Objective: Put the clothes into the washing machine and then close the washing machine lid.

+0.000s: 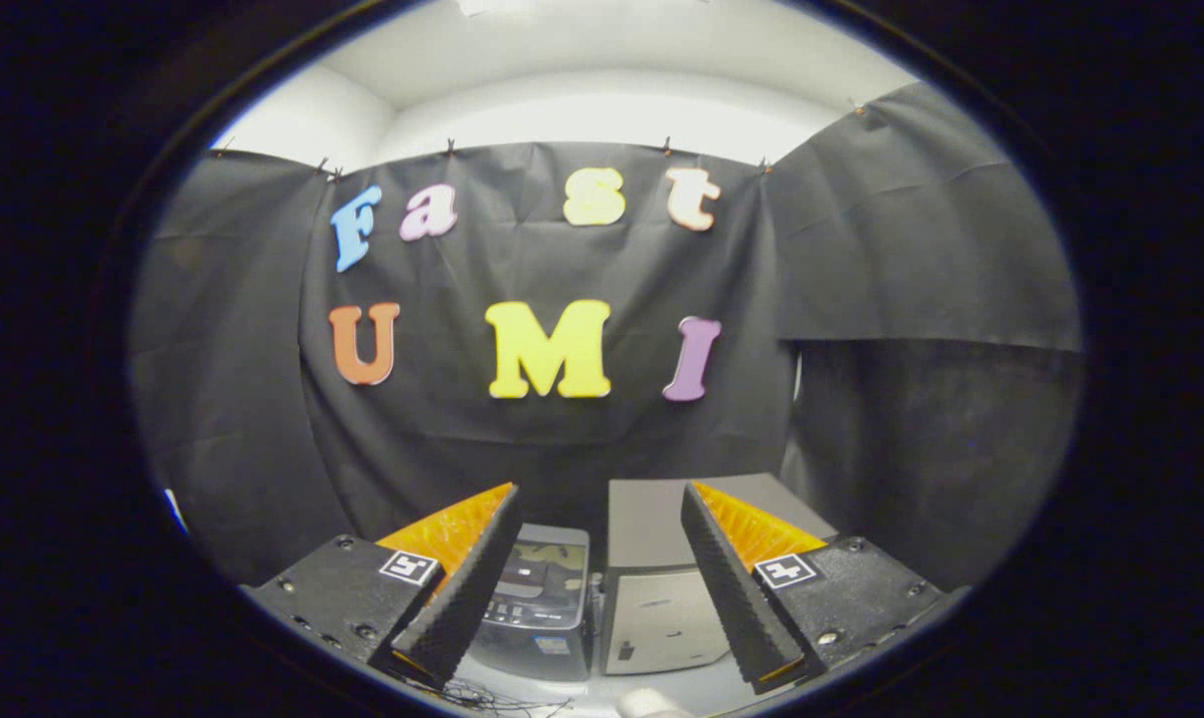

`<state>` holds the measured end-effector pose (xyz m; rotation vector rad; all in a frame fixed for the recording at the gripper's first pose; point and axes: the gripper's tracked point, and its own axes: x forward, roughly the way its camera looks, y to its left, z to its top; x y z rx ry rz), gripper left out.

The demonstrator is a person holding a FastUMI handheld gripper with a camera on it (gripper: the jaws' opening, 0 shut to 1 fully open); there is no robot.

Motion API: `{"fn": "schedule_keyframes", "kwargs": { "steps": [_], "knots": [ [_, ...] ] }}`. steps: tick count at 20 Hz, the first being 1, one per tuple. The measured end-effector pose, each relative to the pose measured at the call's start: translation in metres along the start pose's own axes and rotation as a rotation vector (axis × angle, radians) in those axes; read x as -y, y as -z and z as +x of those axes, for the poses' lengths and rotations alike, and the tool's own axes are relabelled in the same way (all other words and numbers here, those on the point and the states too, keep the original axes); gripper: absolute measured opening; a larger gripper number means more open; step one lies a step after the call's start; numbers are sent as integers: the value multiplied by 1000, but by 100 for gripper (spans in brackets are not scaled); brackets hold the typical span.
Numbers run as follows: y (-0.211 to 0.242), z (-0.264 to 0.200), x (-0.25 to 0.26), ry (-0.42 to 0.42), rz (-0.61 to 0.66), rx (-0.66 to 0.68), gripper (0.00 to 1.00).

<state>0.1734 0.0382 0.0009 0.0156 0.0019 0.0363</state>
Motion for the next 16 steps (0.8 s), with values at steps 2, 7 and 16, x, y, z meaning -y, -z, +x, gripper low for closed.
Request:
{"fn": "schedule_keyframes", "kwargs": {
  "steps": [2, 7, 16],
  "knots": [
    [-12, -31, 24, 13, 14, 35, 100],
    [-24, -86, 87, 38, 41, 77, 100],
    [-12, -136, 129, 53, 75, 99, 100]
  ]
}}
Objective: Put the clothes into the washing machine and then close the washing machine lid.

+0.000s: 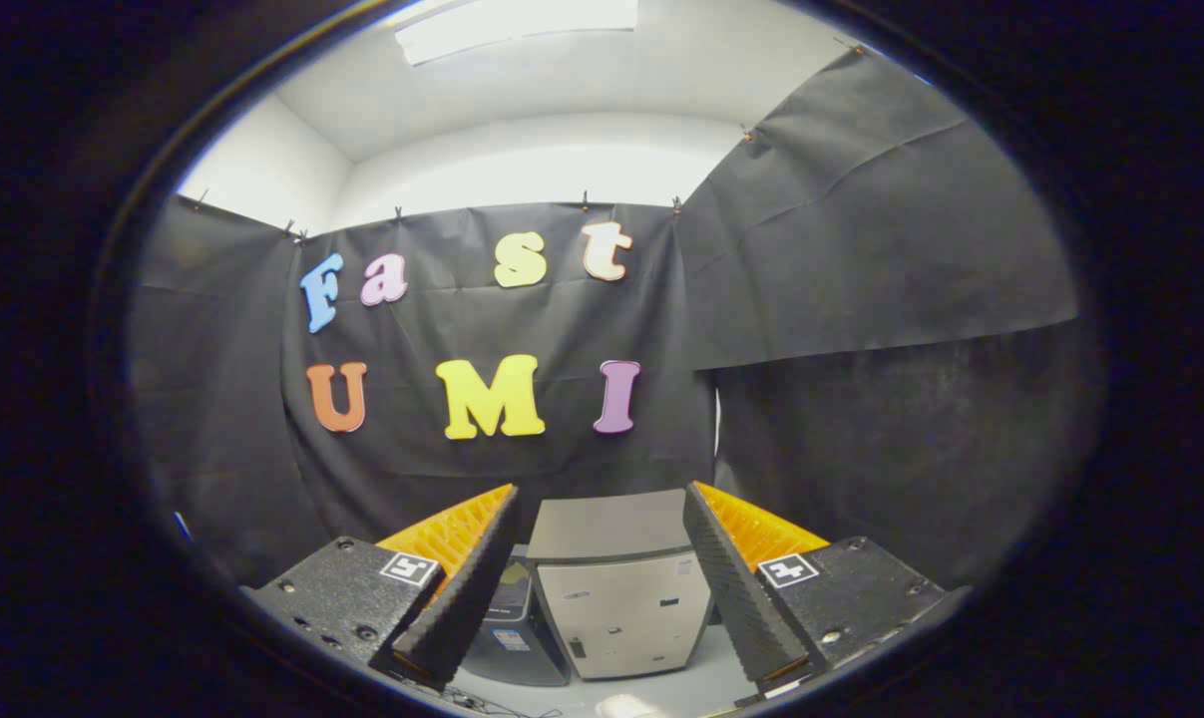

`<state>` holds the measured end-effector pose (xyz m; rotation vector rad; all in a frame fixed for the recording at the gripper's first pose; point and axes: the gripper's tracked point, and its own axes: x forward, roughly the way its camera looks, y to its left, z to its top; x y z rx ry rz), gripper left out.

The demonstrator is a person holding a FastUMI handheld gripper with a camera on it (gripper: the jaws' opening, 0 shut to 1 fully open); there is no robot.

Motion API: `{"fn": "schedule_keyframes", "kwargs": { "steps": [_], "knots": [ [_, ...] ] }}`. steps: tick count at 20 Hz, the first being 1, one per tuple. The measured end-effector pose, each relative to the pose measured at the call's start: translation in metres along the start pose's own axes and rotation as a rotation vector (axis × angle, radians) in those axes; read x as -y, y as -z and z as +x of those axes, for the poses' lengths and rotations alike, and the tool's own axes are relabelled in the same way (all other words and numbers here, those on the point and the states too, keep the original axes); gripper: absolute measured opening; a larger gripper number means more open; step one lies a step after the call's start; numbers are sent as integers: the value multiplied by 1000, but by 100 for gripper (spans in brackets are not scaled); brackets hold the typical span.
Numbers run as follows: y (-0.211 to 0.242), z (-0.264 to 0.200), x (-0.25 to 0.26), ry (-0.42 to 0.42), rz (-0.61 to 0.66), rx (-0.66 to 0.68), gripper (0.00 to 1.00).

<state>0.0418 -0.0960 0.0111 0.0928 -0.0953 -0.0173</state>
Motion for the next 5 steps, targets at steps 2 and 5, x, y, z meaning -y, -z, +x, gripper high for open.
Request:
{"fn": "schedule_keyframes", "kwargs": {
  "steps": [2, 5],
  "knots": [
    [-6, -9, -4, -9, -19, 20, 100],
    [-12, -24, -14, -20, -35, 35, 100]
  ]
}}
